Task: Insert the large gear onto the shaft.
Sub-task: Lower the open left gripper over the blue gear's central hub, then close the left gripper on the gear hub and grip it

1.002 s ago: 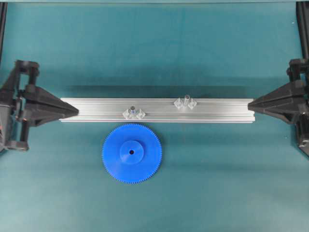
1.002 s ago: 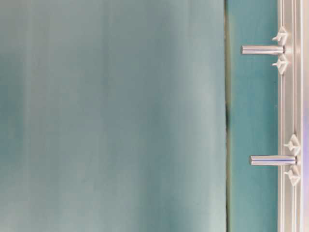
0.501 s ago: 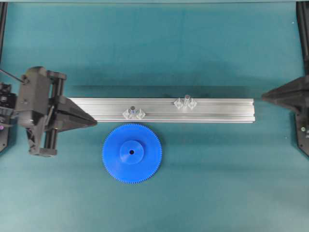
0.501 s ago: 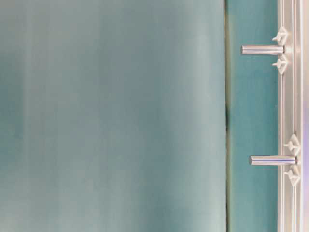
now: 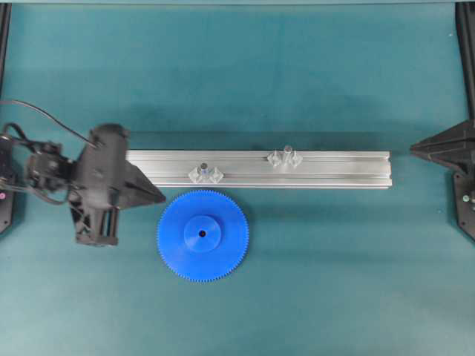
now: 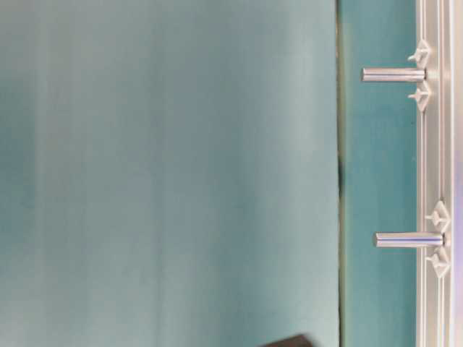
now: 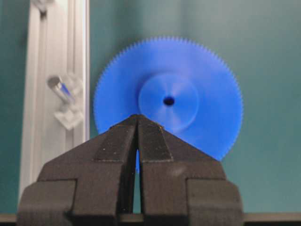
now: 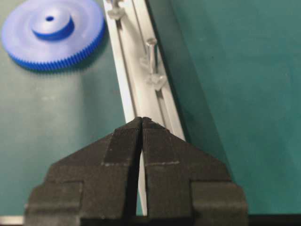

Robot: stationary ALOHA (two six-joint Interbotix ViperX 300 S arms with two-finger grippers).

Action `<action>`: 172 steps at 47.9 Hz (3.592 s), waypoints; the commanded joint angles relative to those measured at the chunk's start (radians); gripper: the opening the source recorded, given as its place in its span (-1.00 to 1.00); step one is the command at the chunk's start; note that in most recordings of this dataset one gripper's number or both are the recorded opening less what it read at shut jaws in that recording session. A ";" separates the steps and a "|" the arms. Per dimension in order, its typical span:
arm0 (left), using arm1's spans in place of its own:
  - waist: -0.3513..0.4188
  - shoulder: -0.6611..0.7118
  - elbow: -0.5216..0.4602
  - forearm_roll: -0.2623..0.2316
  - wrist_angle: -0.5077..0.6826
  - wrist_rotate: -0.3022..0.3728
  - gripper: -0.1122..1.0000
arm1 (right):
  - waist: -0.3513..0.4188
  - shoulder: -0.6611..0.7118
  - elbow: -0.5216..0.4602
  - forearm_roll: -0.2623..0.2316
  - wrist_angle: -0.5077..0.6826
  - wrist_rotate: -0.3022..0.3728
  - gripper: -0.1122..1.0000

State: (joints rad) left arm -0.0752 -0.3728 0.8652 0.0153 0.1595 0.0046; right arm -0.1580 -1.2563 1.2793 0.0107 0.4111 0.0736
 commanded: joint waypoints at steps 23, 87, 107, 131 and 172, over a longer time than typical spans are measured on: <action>-0.026 0.143 -0.124 0.005 -0.011 0.107 -0.22 | -0.002 -0.002 0.003 -0.002 -0.012 0.009 -0.69; -0.063 0.497 -0.414 0.005 0.333 0.021 0.88 | -0.002 -0.003 0.012 -0.002 -0.046 0.009 -0.61; -0.063 0.560 -0.472 0.005 0.365 0.012 0.88 | -0.003 -0.003 0.018 -0.002 -0.063 0.009 -0.62; -0.061 0.591 -0.469 0.005 0.430 -0.051 0.89 | -0.003 -0.003 0.032 -0.002 -0.104 0.009 -0.62; -0.063 0.612 -0.474 0.005 0.437 -0.043 0.78 | -0.002 -0.003 0.034 -0.002 -0.107 0.009 -0.62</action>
State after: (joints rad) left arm -0.1350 0.2378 0.3927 0.0184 0.5967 -0.0430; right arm -0.1580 -1.2671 1.3223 0.0107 0.3129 0.0752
